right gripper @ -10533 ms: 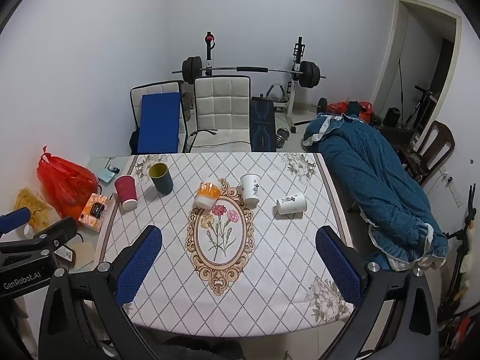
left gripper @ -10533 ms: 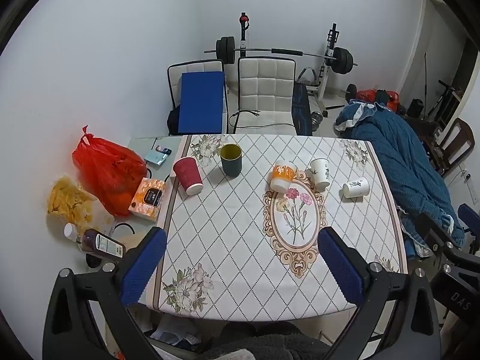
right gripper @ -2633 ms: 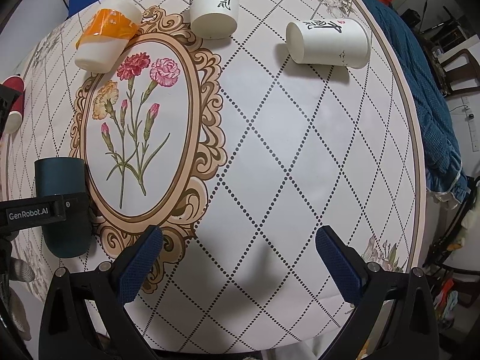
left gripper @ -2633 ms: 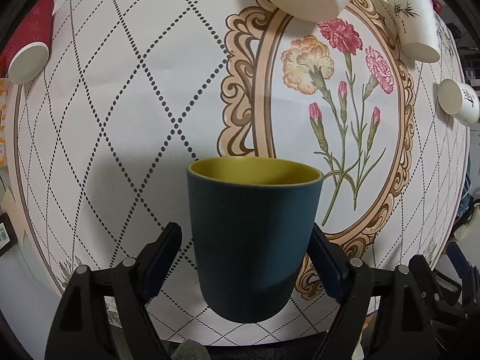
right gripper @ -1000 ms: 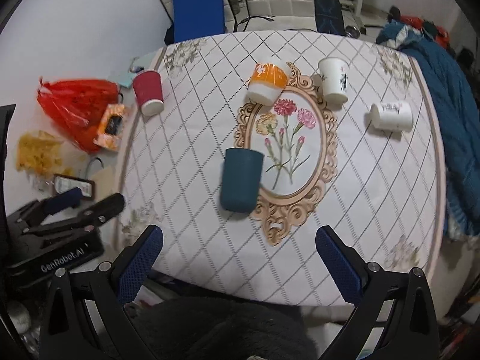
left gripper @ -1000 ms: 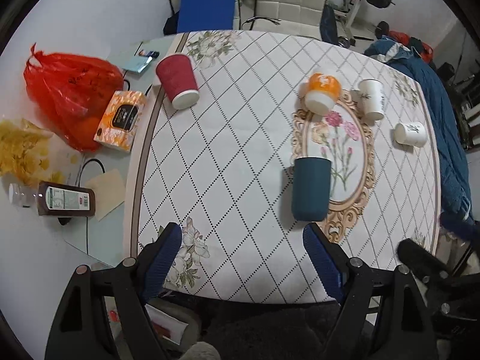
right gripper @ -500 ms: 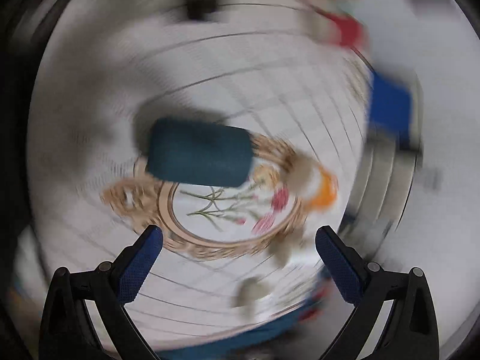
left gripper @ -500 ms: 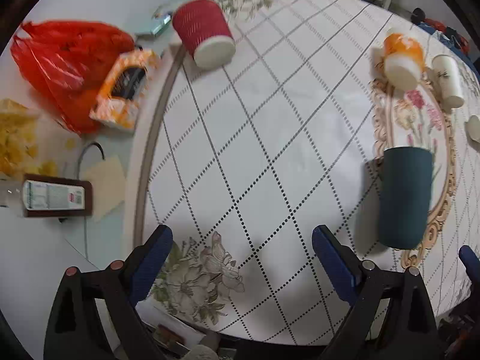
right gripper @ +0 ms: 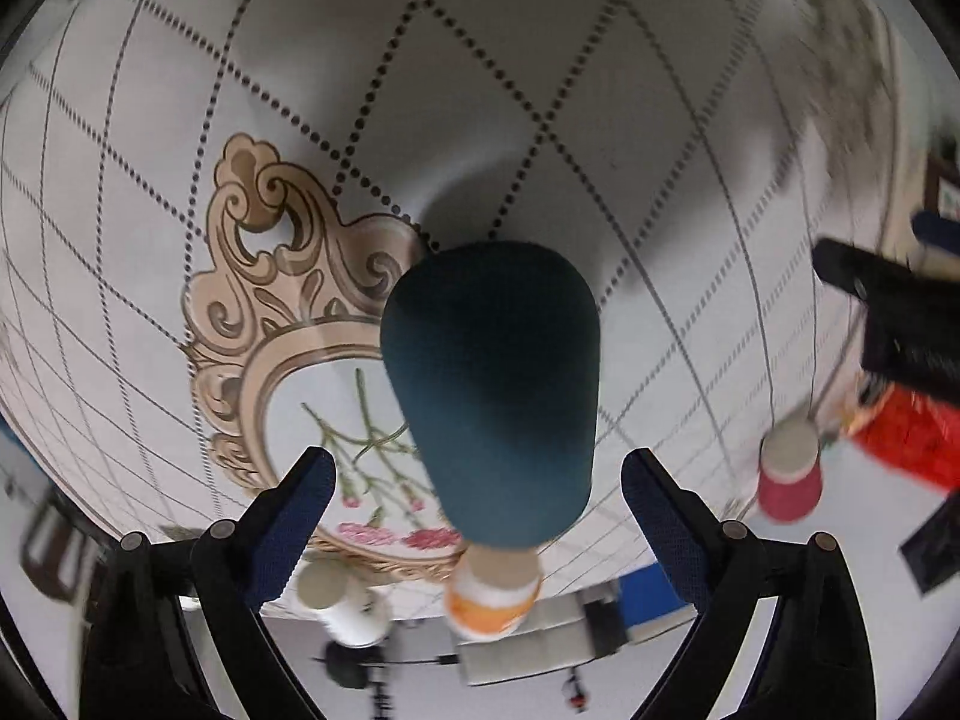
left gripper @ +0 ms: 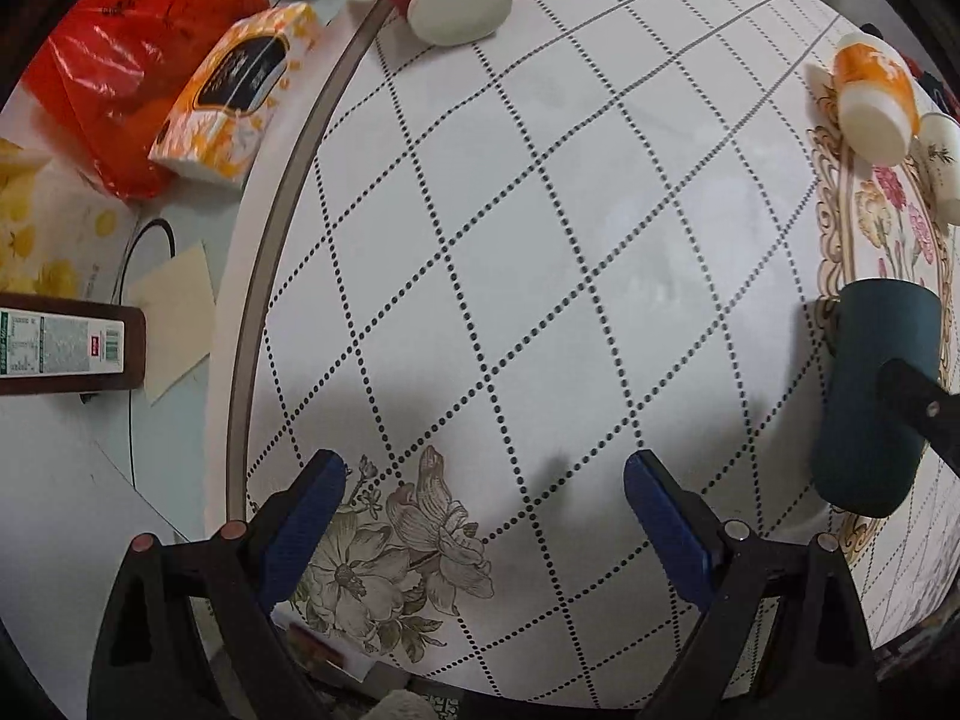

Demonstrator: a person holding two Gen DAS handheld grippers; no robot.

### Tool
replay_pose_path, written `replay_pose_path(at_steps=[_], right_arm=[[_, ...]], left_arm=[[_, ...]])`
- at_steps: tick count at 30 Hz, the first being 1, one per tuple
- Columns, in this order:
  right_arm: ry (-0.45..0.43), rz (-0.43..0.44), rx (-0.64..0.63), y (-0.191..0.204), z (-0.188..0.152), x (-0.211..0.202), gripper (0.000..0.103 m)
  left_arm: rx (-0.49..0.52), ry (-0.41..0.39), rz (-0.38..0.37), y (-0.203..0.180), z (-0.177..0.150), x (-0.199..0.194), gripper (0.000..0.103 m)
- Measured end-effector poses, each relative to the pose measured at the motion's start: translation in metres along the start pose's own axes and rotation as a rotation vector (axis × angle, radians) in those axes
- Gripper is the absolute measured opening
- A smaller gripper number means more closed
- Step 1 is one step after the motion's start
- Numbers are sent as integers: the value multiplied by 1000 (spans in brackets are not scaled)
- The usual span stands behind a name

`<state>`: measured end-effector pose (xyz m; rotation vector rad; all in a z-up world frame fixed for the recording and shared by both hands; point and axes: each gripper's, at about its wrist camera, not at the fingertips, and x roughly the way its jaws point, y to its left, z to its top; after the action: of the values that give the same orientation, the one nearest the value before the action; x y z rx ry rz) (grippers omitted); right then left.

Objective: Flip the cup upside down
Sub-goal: 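Grasp the dark green cup with the right gripper and lift it, then rotate the right gripper to turn the dark green cup upside down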

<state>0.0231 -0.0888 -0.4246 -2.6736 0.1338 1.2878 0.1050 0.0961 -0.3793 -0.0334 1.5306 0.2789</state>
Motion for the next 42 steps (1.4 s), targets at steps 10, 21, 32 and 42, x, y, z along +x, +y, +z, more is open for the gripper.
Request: replay_pose_path(at_steps=[10,21,32,42], right_arm=[[2,-3,-115,2,1,33,85],[-30,14,-100,-16,-3,53,72],[-50,85,99,-41,-9,60,72],[-42,298,416,-70,-28,67,72]], left_arm=[[-10,18,-3,11,5,14,95],[1,19,-5,14,15,19,95],[10,-2,2,15,28,8,95],[47,-32,6,-1,25,-11,95]])
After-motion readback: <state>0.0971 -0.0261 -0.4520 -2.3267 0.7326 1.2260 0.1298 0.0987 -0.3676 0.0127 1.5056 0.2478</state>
